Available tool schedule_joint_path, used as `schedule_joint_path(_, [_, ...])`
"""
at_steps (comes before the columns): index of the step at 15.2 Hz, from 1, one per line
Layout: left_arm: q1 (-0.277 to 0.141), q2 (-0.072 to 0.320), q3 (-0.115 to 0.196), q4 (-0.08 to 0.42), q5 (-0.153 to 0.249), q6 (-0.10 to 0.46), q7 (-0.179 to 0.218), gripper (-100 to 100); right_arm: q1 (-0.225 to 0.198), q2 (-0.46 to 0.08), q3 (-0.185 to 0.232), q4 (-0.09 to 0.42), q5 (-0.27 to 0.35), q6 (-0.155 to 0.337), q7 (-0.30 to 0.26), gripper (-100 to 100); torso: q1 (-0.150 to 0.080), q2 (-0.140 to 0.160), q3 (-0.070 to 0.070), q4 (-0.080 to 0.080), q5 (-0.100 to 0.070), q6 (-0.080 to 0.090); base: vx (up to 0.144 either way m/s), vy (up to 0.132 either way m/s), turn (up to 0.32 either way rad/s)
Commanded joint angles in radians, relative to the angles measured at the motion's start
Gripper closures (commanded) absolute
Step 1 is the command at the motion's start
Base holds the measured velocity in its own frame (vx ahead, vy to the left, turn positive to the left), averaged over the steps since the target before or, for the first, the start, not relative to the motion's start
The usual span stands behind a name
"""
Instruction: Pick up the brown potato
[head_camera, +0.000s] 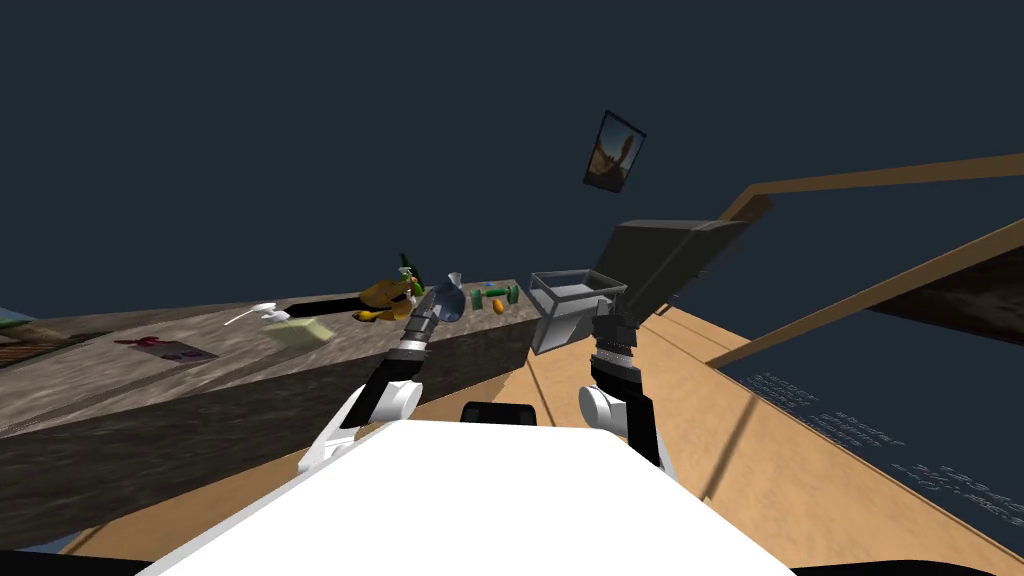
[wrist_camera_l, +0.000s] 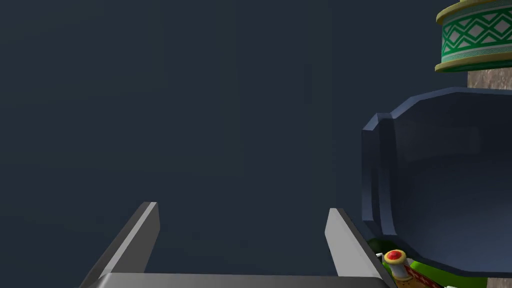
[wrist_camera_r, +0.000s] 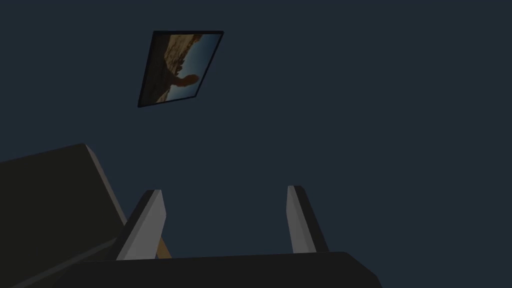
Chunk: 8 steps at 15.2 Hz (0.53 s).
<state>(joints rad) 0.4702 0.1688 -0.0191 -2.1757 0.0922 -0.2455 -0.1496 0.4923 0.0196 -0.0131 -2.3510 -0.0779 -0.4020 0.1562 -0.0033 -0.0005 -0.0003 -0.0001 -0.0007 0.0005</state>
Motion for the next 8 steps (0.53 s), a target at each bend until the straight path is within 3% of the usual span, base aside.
schedule_joint_path(1, [-0.007,0.019,0.007,0.006,0.010,0.041,-0.007,-100,0.000,0.000,0.000,0.000,0.000,0.000,0.000,0,0.000,0.000,0.000,0.000,0.000,0.000,0.007,-0.046,-0.117])
schedule_joint_path(8, [-0.049,0.078,0.036,0.037,0.048,0.171,-0.040,-100,0.000,0.000,0.000,0.000,0.000,0.000,0.000,0,0.001,0.000,0.000,0.000,0.000,0.000,0.010,-0.041,-0.103])
